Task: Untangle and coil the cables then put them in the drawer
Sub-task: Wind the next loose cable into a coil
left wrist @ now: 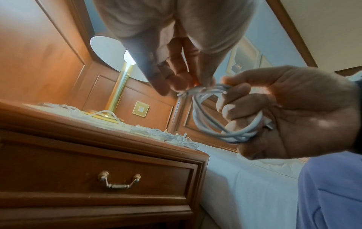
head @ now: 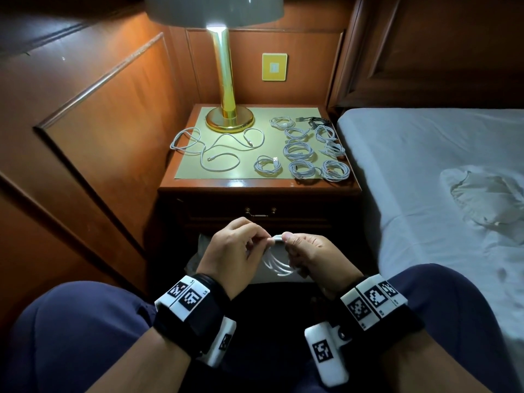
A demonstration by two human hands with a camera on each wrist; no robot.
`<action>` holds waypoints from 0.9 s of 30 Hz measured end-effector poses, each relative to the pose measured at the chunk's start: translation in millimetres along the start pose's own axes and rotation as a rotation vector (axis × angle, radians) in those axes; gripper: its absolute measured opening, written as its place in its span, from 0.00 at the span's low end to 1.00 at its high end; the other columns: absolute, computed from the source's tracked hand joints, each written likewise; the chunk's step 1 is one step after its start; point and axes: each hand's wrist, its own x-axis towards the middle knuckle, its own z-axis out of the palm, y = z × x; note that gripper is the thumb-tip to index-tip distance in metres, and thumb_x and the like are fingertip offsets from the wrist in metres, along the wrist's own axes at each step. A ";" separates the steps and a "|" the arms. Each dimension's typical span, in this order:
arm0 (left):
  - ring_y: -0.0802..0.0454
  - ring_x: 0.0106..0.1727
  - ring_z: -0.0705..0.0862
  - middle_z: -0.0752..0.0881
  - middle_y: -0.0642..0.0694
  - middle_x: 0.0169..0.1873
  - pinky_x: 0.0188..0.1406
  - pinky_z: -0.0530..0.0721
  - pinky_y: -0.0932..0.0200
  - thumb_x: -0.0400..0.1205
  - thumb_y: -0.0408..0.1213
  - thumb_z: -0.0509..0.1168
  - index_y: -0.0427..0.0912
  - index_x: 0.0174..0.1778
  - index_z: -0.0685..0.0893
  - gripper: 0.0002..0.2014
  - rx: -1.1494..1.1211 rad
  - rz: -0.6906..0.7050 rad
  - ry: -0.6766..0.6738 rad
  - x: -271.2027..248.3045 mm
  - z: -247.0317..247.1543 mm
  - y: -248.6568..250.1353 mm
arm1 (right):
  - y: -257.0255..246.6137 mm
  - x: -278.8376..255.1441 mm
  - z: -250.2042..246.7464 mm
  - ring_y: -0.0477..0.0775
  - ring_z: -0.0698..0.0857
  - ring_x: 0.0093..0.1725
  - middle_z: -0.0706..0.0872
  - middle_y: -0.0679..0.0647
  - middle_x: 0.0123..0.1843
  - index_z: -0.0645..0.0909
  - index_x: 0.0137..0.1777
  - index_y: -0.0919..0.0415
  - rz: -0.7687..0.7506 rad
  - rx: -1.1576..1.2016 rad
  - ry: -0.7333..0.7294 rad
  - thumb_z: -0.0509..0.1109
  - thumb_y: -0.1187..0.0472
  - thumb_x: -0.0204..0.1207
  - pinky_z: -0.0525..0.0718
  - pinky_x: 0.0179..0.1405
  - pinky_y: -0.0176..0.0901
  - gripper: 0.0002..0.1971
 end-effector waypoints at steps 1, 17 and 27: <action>0.59 0.35 0.82 0.83 0.55 0.37 0.38 0.78 0.74 0.78 0.36 0.76 0.44 0.40 0.88 0.03 0.022 -0.002 -0.018 -0.1 -0.3 2.3 | -0.5 0.3 0.2 0.43 0.67 0.23 0.70 0.47 0.23 0.78 0.25 0.53 -0.013 -0.023 0.035 0.64 0.55 0.87 0.63 0.23 0.34 0.24; 0.61 0.35 0.79 0.81 0.56 0.37 0.37 0.77 0.74 0.67 0.39 0.85 0.48 0.47 0.80 0.20 -0.157 -0.337 -0.053 -9.2 7.6 11.2 | -5.0 0.0 -3.8 0.46 0.62 0.21 0.67 0.47 0.20 0.73 0.20 0.52 -0.004 0.210 -0.022 0.60 0.59 0.87 0.54 0.25 0.42 0.28; 0.57 0.32 0.84 0.85 0.54 0.30 0.36 0.86 0.59 0.73 0.33 0.75 0.48 0.39 0.83 0.08 -0.319 -0.443 -0.124 -4.1 8.4 21.4 | -4.0 -1.4 -0.8 0.50 0.64 0.25 0.66 0.52 0.26 0.70 0.32 0.56 0.027 0.257 -0.119 0.69 0.50 0.80 0.54 0.25 0.45 0.18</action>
